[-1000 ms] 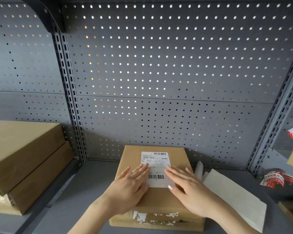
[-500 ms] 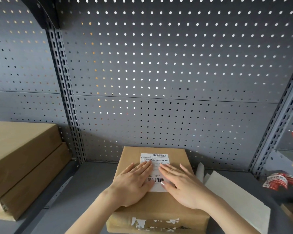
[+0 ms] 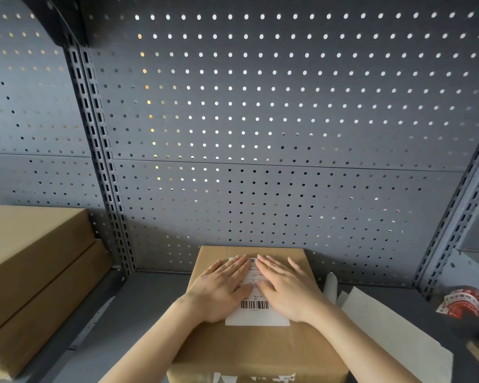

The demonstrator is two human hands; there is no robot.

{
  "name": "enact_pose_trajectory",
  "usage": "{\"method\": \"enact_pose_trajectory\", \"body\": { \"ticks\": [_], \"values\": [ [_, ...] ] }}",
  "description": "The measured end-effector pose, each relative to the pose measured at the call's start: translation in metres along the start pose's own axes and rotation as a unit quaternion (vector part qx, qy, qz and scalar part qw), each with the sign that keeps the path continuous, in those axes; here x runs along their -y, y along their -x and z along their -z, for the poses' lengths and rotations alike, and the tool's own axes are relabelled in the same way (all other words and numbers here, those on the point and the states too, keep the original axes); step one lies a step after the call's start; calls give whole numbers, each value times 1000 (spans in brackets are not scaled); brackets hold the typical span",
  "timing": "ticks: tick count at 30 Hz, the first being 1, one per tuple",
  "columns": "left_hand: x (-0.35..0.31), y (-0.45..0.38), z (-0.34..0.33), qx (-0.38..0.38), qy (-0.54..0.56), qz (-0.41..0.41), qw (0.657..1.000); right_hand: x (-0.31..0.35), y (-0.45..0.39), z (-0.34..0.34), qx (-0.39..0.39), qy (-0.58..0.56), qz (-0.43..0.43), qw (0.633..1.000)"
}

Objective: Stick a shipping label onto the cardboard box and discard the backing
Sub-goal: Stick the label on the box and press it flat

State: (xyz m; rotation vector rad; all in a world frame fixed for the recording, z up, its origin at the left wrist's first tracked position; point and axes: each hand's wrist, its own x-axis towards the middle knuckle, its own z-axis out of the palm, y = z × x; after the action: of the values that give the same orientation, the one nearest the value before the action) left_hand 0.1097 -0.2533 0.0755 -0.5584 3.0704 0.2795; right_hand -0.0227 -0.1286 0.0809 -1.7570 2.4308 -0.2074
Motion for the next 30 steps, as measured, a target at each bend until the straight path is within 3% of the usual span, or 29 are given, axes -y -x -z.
{"method": "enact_pose_trajectory", "body": {
  "ticks": [20, 30],
  "values": [
    [12, 31, -2, -33, 11, 102, 994, -22, 27, 0, -19, 10, -92, 996],
    [5, 32, 6, -47, 10, 96, 994, -25, 31, 6, -37, 15, -102, 994]
  ]
}}
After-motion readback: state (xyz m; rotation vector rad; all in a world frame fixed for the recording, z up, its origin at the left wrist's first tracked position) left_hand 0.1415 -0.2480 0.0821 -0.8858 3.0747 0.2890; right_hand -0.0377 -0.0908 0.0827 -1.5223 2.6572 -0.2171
